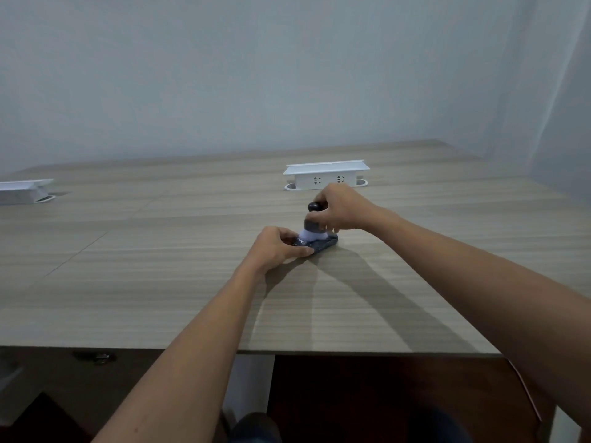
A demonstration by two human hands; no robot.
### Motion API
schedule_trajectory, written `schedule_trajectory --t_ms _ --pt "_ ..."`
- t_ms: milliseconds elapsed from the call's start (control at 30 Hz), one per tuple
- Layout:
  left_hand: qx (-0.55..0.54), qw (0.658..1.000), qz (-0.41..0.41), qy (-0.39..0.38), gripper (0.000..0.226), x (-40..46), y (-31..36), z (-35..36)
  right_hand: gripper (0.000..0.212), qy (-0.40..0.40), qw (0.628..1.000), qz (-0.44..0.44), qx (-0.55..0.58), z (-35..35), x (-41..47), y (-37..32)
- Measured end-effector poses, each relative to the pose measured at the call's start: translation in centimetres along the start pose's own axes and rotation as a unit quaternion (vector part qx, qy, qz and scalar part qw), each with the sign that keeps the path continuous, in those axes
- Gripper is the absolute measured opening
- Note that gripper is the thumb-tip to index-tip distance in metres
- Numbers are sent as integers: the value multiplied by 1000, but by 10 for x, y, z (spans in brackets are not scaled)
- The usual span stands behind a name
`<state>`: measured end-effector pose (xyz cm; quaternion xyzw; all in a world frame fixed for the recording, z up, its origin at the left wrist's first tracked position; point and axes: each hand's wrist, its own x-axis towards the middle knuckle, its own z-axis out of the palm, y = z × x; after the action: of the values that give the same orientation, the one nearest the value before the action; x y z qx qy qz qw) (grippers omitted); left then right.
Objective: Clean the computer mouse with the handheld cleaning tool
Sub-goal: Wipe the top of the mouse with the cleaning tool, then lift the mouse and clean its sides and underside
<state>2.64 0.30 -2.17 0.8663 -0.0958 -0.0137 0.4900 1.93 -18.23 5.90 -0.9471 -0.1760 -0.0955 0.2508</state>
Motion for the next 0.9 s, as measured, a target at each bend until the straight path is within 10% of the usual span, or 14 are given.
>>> schedule_trajectory --t_ms 900 --pt "118 992 24 -22 30 14 38 1 27 94 965 159 187 7 -50 37"
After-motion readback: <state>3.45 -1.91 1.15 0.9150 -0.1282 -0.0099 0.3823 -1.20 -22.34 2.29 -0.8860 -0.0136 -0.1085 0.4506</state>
